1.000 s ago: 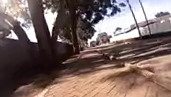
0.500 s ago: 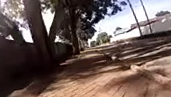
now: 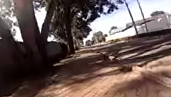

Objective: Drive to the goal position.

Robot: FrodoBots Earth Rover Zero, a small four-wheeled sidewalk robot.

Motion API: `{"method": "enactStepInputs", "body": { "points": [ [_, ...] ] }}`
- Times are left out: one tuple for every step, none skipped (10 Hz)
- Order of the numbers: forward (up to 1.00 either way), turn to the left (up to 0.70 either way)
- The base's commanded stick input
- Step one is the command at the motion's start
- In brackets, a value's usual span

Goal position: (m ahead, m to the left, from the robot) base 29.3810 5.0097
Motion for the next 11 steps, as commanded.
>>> {"method": "enactStepInputs", "body": {
  "points": [
    [0.59,0.0],
    [0.58,0.0],
    [0.59,0.0],
    [0.59,0.0],
    [0.59,0.0],
    [0.59,0.0],
    [0.59,0.0],
    [0.59,0.0],
    [0.59,0.0],
    [0.59,0.0],
    [0.59,0.0]
  ]
}}
